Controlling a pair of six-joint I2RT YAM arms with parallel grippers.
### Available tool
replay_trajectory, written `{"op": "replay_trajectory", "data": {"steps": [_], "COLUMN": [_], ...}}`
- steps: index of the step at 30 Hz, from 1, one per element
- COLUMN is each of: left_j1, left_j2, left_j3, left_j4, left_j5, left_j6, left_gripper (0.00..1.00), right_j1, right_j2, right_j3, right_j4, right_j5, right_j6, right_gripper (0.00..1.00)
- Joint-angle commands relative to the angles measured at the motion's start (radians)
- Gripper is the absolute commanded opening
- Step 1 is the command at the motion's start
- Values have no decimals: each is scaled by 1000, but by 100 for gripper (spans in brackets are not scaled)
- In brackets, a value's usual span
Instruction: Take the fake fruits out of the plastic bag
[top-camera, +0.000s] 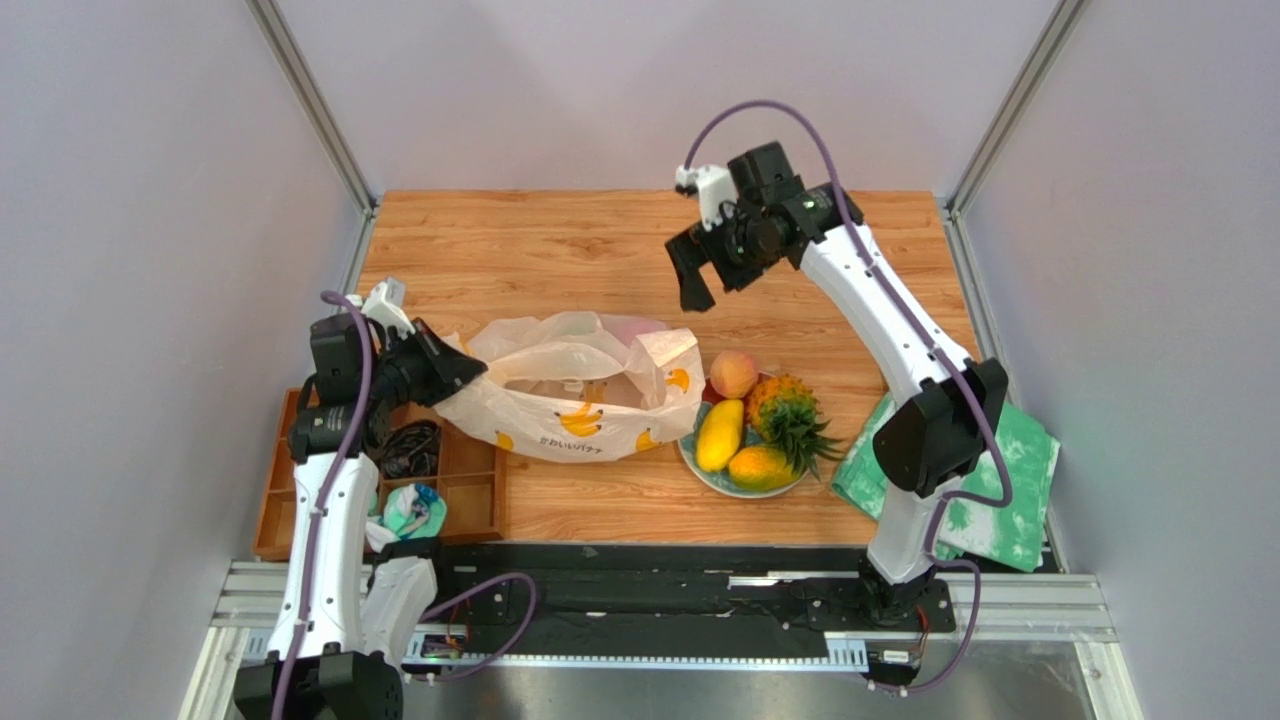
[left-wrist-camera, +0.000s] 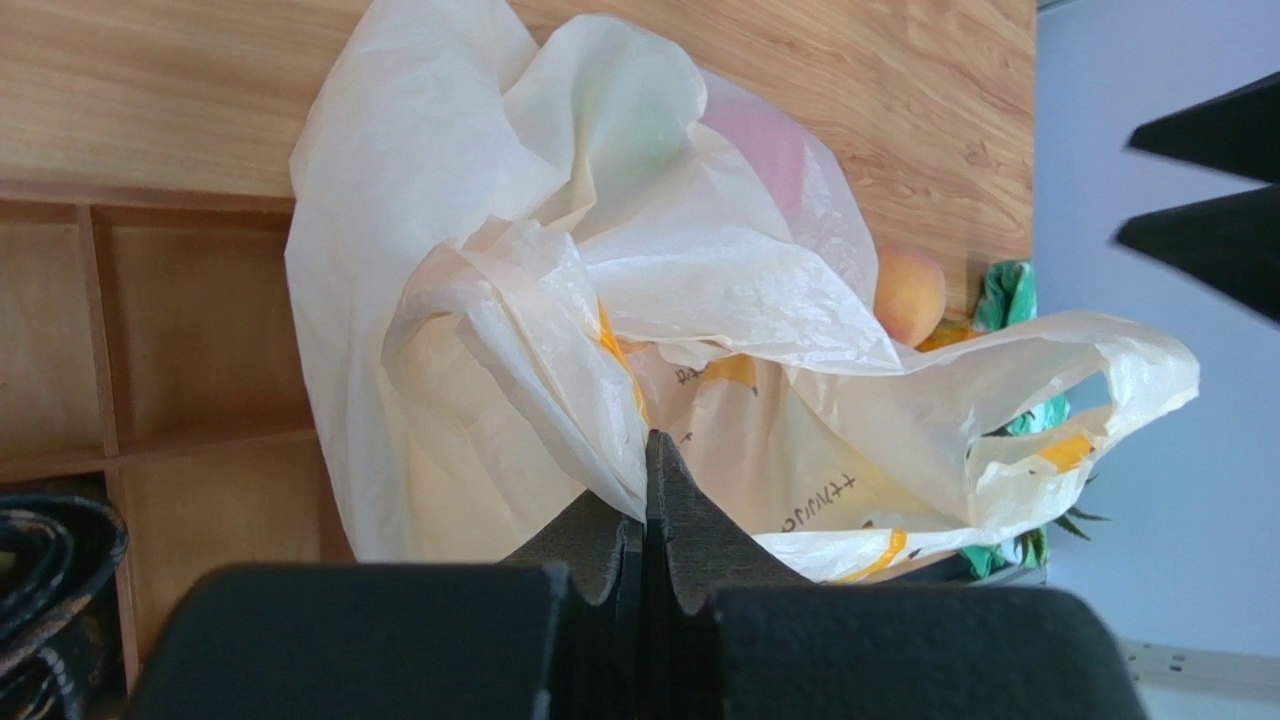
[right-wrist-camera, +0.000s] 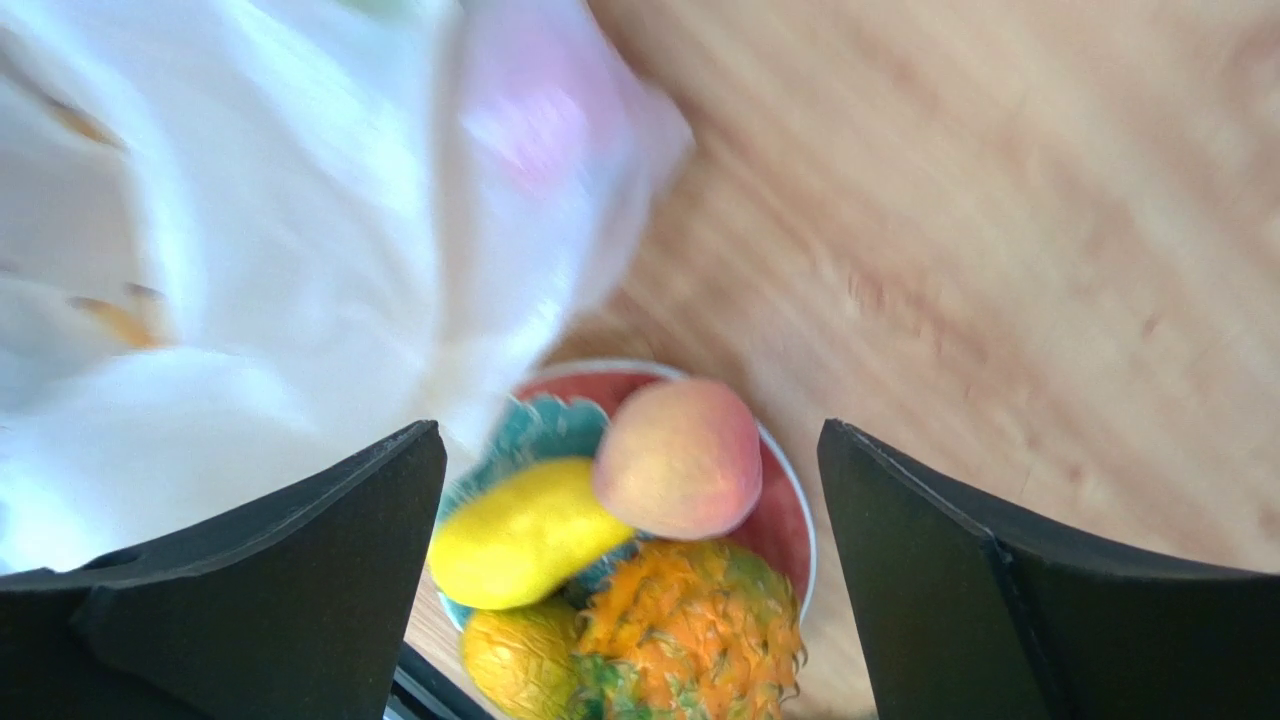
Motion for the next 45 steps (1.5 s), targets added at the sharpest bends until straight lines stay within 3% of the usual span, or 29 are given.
{"op": "replay_trajectory", "data": {"steps": [1, 4, 6, 9, 12, 16, 18, 19, 22, 23, 25, 26, 28, 30, 34, 37, 42, 45], "left_j1": [-13, -25, -30, -44, -53, -71, -91, -102, -189, -217, -294, -317, -372, -410, -470, -518, -608, -670], "left_j2": [17, 40, 44, 57, 74, 119, 147, 185, 311, 352, 484, 529, 677, 791, 1084, 1205, 1242, 1238], "left_j3": [85, 107, 118, 136, 145, 171, 202, 217, 321, 410, 528, 664, 815, 1078, 1546, 1703, 1615, 1524], "left_j4": [13, 5, 4, -12, -18, -15, -16, -15, -3, 1, -12, -19, -41, -91, -90, -78, -10, -10], "left_j5": [57, 66, 74, 77, 76, 79, 74, 71, 68, 69, 57, 56, 66, 72, 134, 181, 249, 289], "left_j6": [66, 72, 78, 110, 117, 132, 153, 158, 190, 205, 258, 274, 336, 370, 406, 425, 341, 281], "left_gripper": [0, 0, 0, 0, 0, 0, 0, 0, 0, 0, 0, 0, 0, 0, 0, 0, 0, 0], "right_j1": [4, 19, 65, 127, 153, 150, 130, 121, 40, -23, -89, -161, -239, -350, -522, -589, -609, -622], "right_j2": [-53, -118, -149, -161, -162, -65, -21, 22, 107, 124, 154, 164, 155, 109, -35, -192, -527, -652], "right_j3": [222, 178, 153, 80, -5, 97, 146, 192, 295, 332, 406, 480, 541, 556, 429, 213, -225, -367], "right_j4": [-103, -75, -112, -187, -134, -114, -108, -103, -106, -106, -106, -98, -53, 1, 176, 198, 225, 224], "right_j5": [-221, -340, -336, -268, -109, 96, 123, 134, 46, 21, -30, -45, -103, -113, -157, -174, -101, 27], "right_j6": [65, 113, 75, 35, 78, 87, 75, 55, 64, 70, 73, 76, 82, 102, 154, 86, -60, -86], "right_gripper": [100, 100, 100, 100, 100, 100, 98, 95, 54, 31, 11, 0, 0, 0, 0, 0, 0, 0]}}
